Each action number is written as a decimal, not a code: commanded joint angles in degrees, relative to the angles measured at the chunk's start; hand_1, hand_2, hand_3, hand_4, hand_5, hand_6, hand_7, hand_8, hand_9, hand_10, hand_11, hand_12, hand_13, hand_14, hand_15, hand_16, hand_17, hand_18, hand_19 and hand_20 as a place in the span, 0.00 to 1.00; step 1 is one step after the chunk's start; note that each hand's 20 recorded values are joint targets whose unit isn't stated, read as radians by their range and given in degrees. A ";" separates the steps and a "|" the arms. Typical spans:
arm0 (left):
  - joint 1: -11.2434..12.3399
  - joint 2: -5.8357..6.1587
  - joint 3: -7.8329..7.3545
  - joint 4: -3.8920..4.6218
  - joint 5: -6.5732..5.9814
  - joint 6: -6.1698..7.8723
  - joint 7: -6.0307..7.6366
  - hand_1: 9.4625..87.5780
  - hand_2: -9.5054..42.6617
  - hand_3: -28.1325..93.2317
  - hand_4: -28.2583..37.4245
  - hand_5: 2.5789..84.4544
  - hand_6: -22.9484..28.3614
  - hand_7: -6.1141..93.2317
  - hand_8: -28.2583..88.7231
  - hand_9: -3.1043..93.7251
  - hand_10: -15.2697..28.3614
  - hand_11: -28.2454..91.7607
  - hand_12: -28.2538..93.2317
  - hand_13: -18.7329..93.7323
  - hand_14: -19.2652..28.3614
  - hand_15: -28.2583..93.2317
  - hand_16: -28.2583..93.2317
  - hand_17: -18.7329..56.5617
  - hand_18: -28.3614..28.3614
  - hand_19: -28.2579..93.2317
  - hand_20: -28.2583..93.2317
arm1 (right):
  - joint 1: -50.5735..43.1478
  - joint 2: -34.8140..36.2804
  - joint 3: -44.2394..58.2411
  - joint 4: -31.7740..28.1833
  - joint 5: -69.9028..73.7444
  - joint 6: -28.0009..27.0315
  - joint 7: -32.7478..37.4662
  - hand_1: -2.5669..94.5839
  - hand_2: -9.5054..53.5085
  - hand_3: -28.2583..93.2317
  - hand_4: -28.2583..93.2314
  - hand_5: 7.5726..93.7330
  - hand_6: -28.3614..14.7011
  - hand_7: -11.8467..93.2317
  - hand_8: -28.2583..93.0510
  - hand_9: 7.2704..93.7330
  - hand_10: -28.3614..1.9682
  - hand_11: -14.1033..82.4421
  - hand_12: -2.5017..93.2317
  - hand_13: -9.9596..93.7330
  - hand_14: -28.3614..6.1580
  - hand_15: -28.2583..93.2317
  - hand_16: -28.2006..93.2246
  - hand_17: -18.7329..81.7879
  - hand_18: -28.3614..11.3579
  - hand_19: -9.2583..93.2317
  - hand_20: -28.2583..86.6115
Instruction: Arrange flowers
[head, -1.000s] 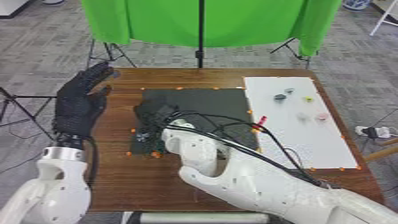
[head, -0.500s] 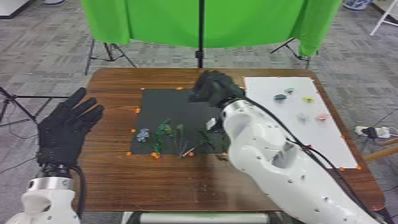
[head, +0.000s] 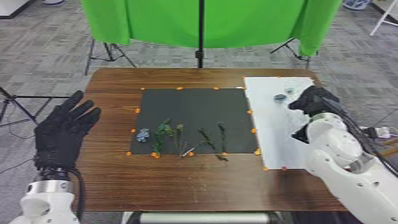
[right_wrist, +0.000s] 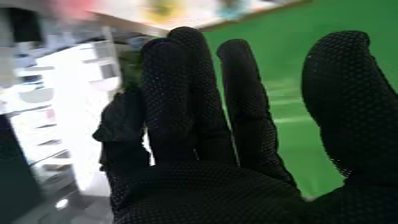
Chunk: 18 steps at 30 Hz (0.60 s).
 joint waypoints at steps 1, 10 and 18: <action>1.45 -0.28 0.59 0.09 -0.71 0.71 0.41 0.18 0.34 0.88 0.02 0.47 0.65 0.17 0.17 0.40 0.81 0.43 0.32 0.40 0.97 0.62 0.16 0.15 0.95 0.68 0.42 | 1.21 1.83 -2.82 4.62 -1.54 -3.00 1.23 0.37 0.00 0.89 0.00 0.54 0.67 0.29 0.12 0.56 0.34 0.42 0.17 0.58 0.39 0.86 0.31 0.39 0.13 0.94 0.68; 0.60 -0.77 0.87 0.32 -0.22 0.05 -0.30 0.18 0.33 0.89 0.02 0.47 0.65 0.17 0.17 0.40 0.81 0.43 0.32 0.40 0.97 0.62 0.16 0.15 0.95 0.68 0.41 | 8.35 0.06 -12.82 11.05 -6.40 -9.82 4.28 0.40 0.00 0.89 0.00 0.55 0.70 0.29 0.12 0.63 0.40 0.44 0.18 0.63 0.42 0.87 0.31 0.42 0.13 0.96 0.68; 0.41 -1.19 0.55 0.10 0.33 -0.25 -1.38 0.18 0.33 0.89 0.02 0.47 0.65 0.17 0.17 0.40 0.80 0.44 0.32 0.40 0.97 0.62 0.16 0.15 0.95 0.68 0.40 | 9.34 0.97 -17.76 10.77 -13.50 2.54 4.76 0.62 0.00 0.75 0.00 0.93 0.74 0.27 0.25 0.97 0.69 0.43 0.32 0.84 0.64 0.84 0.38 0.55 0.16 1.00 0.71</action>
